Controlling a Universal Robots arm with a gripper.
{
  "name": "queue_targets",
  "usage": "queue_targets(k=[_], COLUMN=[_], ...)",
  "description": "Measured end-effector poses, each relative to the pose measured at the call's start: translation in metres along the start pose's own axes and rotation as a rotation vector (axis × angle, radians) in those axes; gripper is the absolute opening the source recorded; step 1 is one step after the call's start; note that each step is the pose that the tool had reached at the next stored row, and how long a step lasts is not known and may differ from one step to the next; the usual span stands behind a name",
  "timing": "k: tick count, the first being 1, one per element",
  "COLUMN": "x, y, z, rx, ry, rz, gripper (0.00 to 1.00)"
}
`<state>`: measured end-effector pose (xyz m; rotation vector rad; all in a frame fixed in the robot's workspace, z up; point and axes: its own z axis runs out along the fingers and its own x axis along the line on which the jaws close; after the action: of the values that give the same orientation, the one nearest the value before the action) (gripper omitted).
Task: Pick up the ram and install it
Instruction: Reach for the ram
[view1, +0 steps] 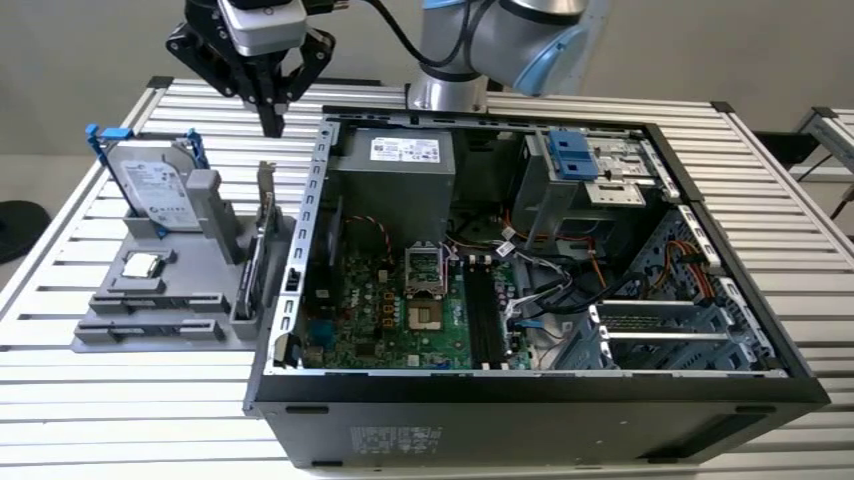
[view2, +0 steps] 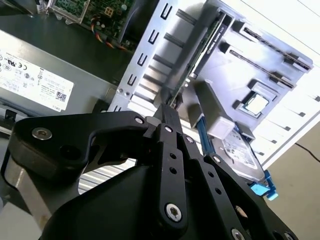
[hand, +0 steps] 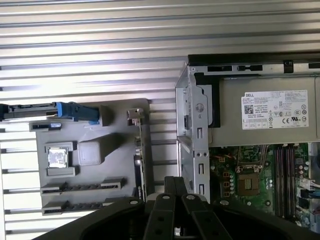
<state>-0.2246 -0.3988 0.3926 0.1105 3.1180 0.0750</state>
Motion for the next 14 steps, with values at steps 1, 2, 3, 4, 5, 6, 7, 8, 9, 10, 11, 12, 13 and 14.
queue_targets(k=[1, 2, 3, 4, 5, 6, 7, 8, 9, 10, 11, 12, 13, 14], x=[0.0015, 0.003, 0.0045, 0.0059, 0.0075, 0.0093, 0.0109, 0.0126, 0.0145, 0.016, 0.0177, 0.0195, 0.0212, 0.023], y=[-0.0001, -0.0002, -0.0003, -0.0004, -0.0005, -0.0007, -0.0008, -0.0009, -0.001, -0.0011, -0.0013, -0.0014, -0.0015, -0.0016], z=[0.0, -0.0001, -0.0001, -0.0001, -0.0002, -0.0002, -0.0003, -0.0003, -0.0004, -0.0004, -0.0004, -0.0005, -0.0005, -0.0005], rx=[0.0, 0.0, 0.0001, 0.0, 0.0, 0.0001, 0.0, 0.0, 0.0001, 0.0001, 0.0001, 0.0001, 0.0, 0.0001], ry=[0.0, 0.0, 0.0001, 0.0, 0.0001, 0.0, 0.0, 0.0, 0.0, 0.0001, 0.0, 0.0001, 0.0, 0.0001], rz=[0.0, 0.0, 0.0, 0.0, 0.0, 0.0, 0.0, 0.0, 0.0, 0.0, 0.0, 0.0, 0.0, 0.0], gripper=[0.0, 0.0, 0.0, 0.0, 0.0, 0.0, 0.0, 0.0, 0.0, 0.0, 0.0, 0.0, 0.0, 0.0])
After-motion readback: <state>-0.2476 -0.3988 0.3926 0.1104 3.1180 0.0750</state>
